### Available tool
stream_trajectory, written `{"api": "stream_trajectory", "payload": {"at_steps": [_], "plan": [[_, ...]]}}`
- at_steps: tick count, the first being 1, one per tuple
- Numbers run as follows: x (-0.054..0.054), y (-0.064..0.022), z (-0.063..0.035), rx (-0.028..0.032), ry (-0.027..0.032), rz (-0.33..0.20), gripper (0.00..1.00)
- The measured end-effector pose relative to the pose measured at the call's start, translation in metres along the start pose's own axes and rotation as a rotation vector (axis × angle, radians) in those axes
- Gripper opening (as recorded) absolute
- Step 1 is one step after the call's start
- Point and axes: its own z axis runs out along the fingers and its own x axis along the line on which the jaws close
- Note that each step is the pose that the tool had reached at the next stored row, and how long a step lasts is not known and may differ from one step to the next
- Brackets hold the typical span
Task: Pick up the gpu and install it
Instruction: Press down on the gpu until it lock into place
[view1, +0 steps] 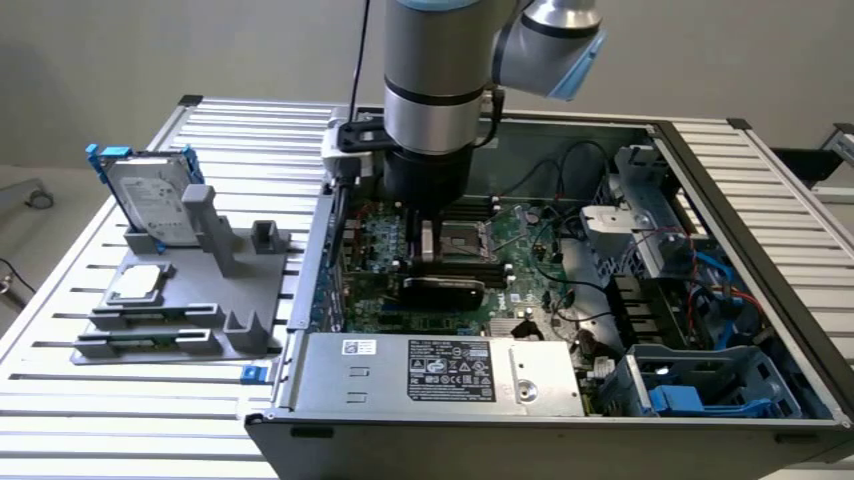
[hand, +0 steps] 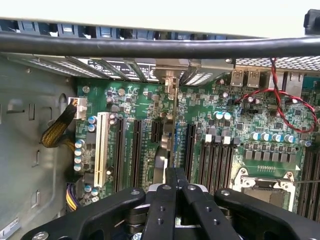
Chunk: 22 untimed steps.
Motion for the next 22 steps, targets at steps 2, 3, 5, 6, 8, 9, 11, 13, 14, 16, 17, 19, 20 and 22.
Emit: {"api": "stream_trajectory", "payload": {"at_steps": [2, 3, 5, 6, 8, 9, 11, 13, 14, 16, 17, 19, 20, 22], "plan": [[0.000, 0.0006, 0.0011, 0.0008, 0.0007, -0.004, 0.11], [0.000, 0.0008, 0.0014, 0.0012, 0.0006, -0.005, 0.11], [0.000, 0.0009, 0.0015, 0.0016, 0.0003, -0.007, 0.11], [0.000, 0.0010, 0.0007, 0.0021, -0.0004, -0.008, 0.11], [0.000, 0.0011, -0.0039, 0.0031, -0.0019, -0.008, 0.11], [0.000, 0.0012, -0.0080, 0.0021, -0.0003, -0.008, 0.11], [0.000, 0.0017, -0.0140, 0.0020, 0.0001, -0.009, 0.11], [0.000, 0.0025, -0.0181, 0.0019, 0.0004, -0.009, 0.11], [0.000, 0.0033, -0.0188, 0.0020, 0.0006, -0.009, 0.11], [0.000, 0.0052, -0.0195, 0.0002, 0.0007, -0.009, 0.11], [0.000, 0.0062, -0.0198, -0.0035, 0.0004, -0.009, 0.11], [-0.001, 0.0085, -0.0199, -0.0146, -0.0006, -0.009, 0.11], [-0.001, 0.0096, -0.0200, -0.0215, -0.0009, -0.009, 0.11], [-0.001, 0.0122, -0.0199, -0.0367, -0.0020, -0.009, 0.11]]}}
